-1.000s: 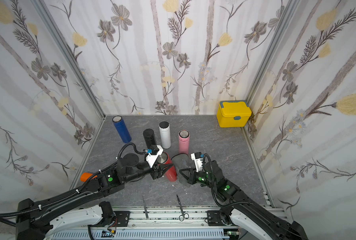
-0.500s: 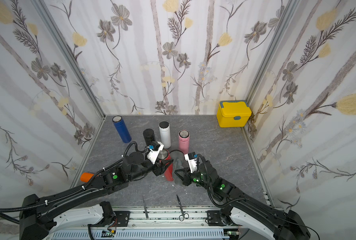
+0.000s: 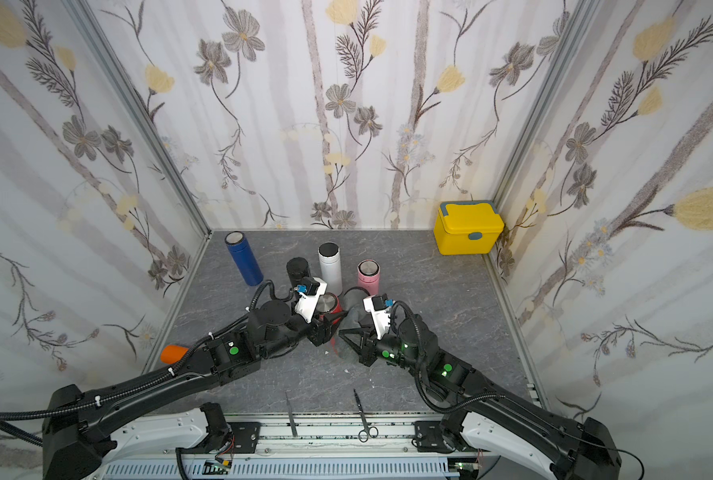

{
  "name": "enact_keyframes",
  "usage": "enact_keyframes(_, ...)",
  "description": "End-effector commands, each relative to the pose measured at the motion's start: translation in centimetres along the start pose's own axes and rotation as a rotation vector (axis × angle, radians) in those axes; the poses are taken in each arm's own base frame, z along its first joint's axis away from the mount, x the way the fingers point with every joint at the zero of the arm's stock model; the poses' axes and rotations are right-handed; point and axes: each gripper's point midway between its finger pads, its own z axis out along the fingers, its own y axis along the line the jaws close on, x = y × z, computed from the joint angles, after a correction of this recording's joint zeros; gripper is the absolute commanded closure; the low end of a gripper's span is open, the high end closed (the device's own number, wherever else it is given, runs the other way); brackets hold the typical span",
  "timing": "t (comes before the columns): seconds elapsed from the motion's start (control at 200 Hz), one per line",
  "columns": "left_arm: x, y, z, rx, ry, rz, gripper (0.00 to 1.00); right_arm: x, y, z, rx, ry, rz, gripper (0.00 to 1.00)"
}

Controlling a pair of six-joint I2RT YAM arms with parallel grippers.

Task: Wipe the surface of the thermos
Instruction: Wipe the dirt from the surface of the thermos.

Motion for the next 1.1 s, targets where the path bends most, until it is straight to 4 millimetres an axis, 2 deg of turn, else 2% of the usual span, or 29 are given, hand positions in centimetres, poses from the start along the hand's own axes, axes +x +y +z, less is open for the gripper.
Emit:
enact_keyframes(0.0, -3.1, -2.8, -0.7, 0.140, -0.104, -0.014, 1.00, 2.7, -2.9, 0.6, 0.099, 0.069, 0.028, 1.00)
enact_keyframes(0.095, -3.0, -2.4, -1.2, 0.120, -0.105, 0.003, 1.00, 5.0, -5.1, -0.2, 0.173, 0.104, 0.068, 1.00)
enact_keyframes(0.16, -3.1, -2.1, -1.6, 0.112, -0.113, 0.010, 1.00, 5.3, -6.3, -1.0, 0.229, 0.092, 0.083, 1.00)
enact_keyframes(0.265, -2.7, -2.6, -2.2, 0.154, -0.104, 0.051, 1.00, 3.4, -6.7, -2.3, 0.255, 0.026, 0.106, 1.00)
enact_keyframes(0.33, -1.9, -4.2, -2.8, 0.254, -0.085, 0.111, 1.00, 1.2, -6.3, -2.8, 0.199, -0.021, 0.140, 1.00)
enact_keyframes(0.455, -1.3, -5.9, -3.9, 0.361, -0.057, 0.162, 1.00, -2.8, -3.9, -2.7, 0.002, -0.081, 0.198, 1.00)
enact_keyframes(0.525, -1.1, -6.4, -4.1, 0.389, -0.031, 0.178, 1.00, -4.9, -1.5, -2.3, -0.140, -0.095, 0.204, 1.00)
enact_keyframes(0.61, -1.5, -6.5, -4.1, 0.391, -0.035, 0.185, 1.00, -6.3, 1.0, -1.2, -0.268, -0.052, 0.217, 1.00)
enact_keyframes(0.704, -1.8, -6.0, -3.9, 0.359, -0.060, 0.188, 1.00, -6.5, 3.2, -0.6, -0.350, -0.017, 0.213, 1.00)
enact_keyframes(0.749, -1.9, -5.8, -3.8, 0.346, -0.072, 0.189, 1.00, -5.8, 3.3, -0.4, -0.332, 0.002, 0.205, 1.00)
enact_keyframes(0.834, -2.3, -5.2, -3.7, 0.315, -0.100, 0.186, 1.00, -3.5, 1.8, -0.1, -0.251, 0.050, 0.220, 1.00)
enact_keyframes(0.894, -2.6, -4.9, -3.7, 0.298, -0.116, 0.183, 1.00, -1.6, 0.2, -0.2, -0.189, 0.075, 0.247, 1.00)
enact_keyframes(1.024, -3.4, -4.5, -3.6, 0.276, -0.140, 0.177, 1.00, 4.1, -4.4, -1.0, -0.022, 0.146, 0.318, 1.00)
enact_keyframes(1.094, -3.8, -4.4, -3.5, 0.269, -0.146, 0.177, 1.00, 5.9, -5.9, -1.8, 0.029, 0.152, 0.337, 1.00)
